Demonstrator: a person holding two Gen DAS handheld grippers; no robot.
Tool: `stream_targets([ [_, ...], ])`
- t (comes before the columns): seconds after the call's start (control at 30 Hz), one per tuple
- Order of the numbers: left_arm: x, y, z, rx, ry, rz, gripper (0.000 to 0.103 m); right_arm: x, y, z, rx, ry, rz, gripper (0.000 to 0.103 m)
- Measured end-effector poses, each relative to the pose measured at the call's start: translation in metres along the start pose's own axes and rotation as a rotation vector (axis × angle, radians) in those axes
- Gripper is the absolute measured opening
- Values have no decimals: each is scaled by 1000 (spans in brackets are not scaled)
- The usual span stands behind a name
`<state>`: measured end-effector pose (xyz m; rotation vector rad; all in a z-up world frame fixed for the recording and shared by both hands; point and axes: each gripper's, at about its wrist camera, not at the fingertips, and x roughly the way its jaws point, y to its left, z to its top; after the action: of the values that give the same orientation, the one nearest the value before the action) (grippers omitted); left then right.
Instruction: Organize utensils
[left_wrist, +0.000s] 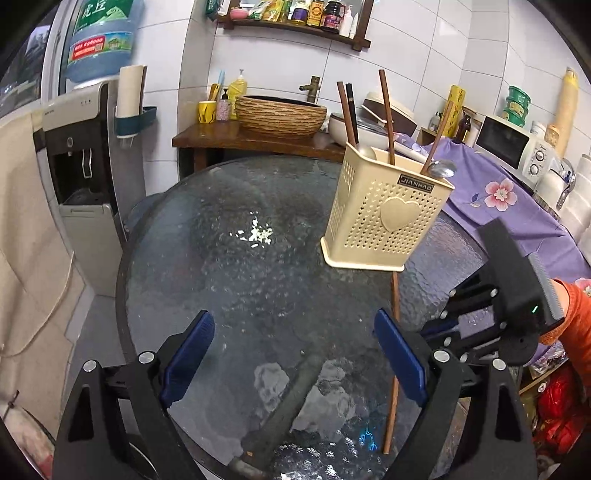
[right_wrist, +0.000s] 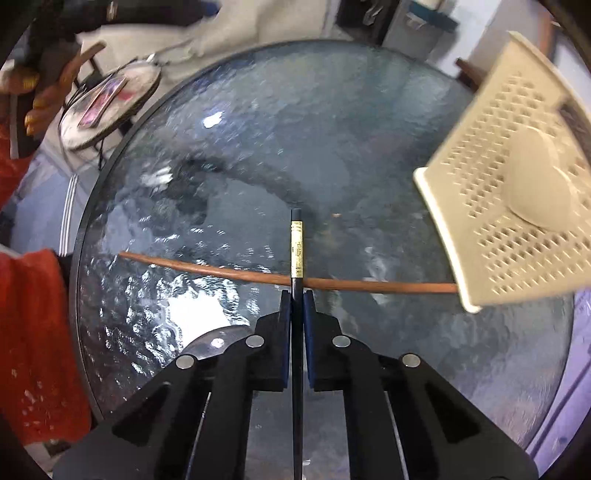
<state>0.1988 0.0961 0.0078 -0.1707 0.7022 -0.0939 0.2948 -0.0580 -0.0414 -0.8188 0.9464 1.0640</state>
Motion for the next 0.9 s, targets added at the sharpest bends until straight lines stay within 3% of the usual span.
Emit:
stream_targets([
  [0.4, 9, -23, -5, 18, 10, -66, 87, -147, -34, -34, 333, -394, -112, 7],
  [0.67, 13, -33, -7, 30, 19, -97, 87, -207, -31, -28, 397, -515, -95, 7],
  [0.9, 5, -34, -1, 20, -3, -100, 87, -250, -39, -1, 378, -575, -161, 7],
])
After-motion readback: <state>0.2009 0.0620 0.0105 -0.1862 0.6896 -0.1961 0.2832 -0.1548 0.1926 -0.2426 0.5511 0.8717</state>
